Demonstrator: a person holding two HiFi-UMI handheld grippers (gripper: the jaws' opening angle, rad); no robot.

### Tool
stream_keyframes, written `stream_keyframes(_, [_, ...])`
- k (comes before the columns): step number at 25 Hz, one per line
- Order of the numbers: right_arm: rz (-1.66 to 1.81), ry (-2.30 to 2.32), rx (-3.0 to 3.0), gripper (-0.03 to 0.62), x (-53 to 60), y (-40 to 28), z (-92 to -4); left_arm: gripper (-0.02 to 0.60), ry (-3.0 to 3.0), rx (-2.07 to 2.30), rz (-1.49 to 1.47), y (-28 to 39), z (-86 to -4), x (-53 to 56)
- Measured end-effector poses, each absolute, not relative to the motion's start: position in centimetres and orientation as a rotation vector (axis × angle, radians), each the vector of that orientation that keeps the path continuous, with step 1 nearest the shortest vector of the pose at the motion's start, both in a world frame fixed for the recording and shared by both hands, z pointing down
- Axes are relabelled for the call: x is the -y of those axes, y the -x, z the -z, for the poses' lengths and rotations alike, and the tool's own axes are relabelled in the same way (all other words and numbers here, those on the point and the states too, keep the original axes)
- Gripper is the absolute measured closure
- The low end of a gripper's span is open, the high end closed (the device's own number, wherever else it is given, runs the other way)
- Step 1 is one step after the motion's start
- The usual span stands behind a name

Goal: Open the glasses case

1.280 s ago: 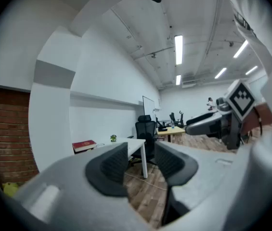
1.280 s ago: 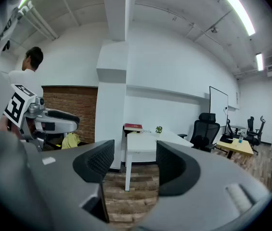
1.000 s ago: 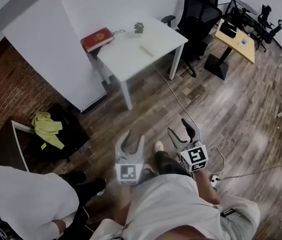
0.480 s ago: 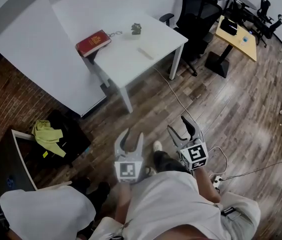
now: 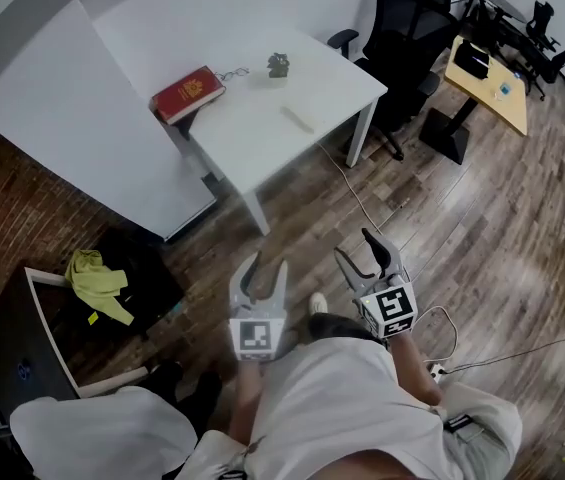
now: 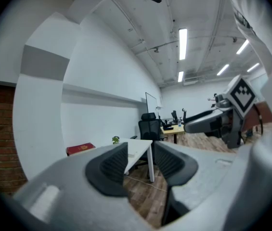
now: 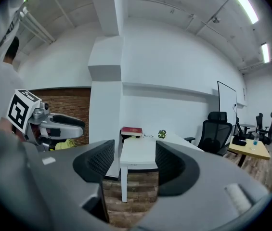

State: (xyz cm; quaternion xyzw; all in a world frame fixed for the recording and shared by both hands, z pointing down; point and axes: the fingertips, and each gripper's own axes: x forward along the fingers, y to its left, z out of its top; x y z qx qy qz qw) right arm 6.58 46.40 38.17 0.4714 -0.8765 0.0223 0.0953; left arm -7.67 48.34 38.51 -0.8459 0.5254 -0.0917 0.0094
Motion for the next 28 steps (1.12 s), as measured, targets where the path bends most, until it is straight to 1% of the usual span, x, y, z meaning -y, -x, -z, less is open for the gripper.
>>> stream_keyframes(16, [-0.064,-1.365,2.629,0.335,-37.2,-10.0,-37.6,0.414,2.602,-1.67,0.332,4.5,-38.0,-40.0])
stream_keyframes(28, [-0.103,-1.313,2.651,0.335,-33.7,-10.2,-38.6,0.416,2.555,-1.675,0.354,3.9,-38.3,-36.8])
